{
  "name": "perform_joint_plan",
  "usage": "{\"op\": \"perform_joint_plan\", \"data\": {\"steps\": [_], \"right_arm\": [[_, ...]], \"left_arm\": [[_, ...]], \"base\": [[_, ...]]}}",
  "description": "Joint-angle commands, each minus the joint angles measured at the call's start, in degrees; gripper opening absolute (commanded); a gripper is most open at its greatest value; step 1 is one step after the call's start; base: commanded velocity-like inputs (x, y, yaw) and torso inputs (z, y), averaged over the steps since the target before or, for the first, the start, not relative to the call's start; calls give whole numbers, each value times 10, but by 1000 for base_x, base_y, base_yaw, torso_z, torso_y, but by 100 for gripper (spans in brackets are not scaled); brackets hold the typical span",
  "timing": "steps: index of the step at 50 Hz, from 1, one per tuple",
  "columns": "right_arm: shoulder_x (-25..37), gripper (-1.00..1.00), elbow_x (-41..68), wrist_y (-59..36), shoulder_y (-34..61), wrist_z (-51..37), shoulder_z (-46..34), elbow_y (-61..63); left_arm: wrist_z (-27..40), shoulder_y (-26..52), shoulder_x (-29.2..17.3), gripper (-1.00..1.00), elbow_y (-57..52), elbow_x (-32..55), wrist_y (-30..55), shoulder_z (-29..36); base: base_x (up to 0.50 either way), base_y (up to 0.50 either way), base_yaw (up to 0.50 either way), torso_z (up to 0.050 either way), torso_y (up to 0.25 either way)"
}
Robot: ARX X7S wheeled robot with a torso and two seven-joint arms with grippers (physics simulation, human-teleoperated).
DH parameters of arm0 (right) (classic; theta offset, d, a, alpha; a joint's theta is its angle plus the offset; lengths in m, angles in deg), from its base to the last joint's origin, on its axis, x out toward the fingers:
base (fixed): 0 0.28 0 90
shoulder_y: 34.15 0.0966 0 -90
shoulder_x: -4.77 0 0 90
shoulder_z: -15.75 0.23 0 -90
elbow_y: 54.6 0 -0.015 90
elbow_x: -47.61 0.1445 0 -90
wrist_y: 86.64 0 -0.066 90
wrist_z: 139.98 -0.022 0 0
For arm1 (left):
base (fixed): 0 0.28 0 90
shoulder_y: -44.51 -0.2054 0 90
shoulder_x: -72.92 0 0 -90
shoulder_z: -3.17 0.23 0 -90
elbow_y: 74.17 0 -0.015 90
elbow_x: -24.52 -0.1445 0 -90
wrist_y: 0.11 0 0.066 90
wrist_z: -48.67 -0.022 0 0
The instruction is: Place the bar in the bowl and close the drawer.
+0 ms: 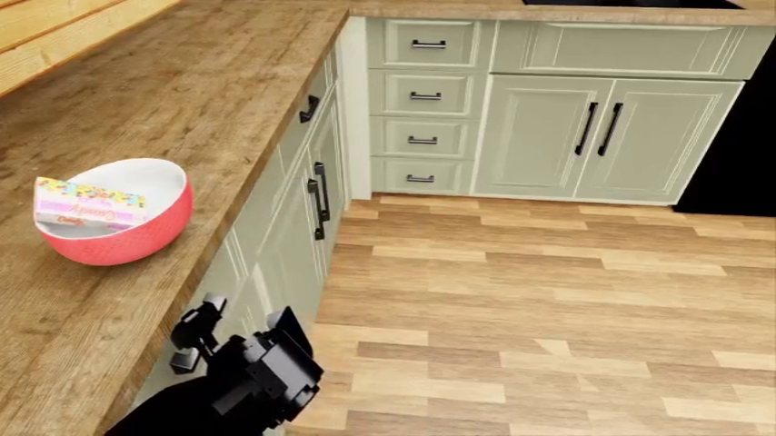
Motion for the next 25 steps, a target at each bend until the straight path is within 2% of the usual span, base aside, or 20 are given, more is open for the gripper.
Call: {"op": "perform_joint_plan", "data": {"steps": [1,25], "right_arm": [[1,100,0,-1,1,-1,0,0],[0,100,0,-1,0,1,0,0]], "left_arm": [[18,8,0,100,31,-44,16,21],[21,14,0,100,42,-66,19,8]], "base": [[0,0,0,0,0],[0,0,0,0,2]]}}
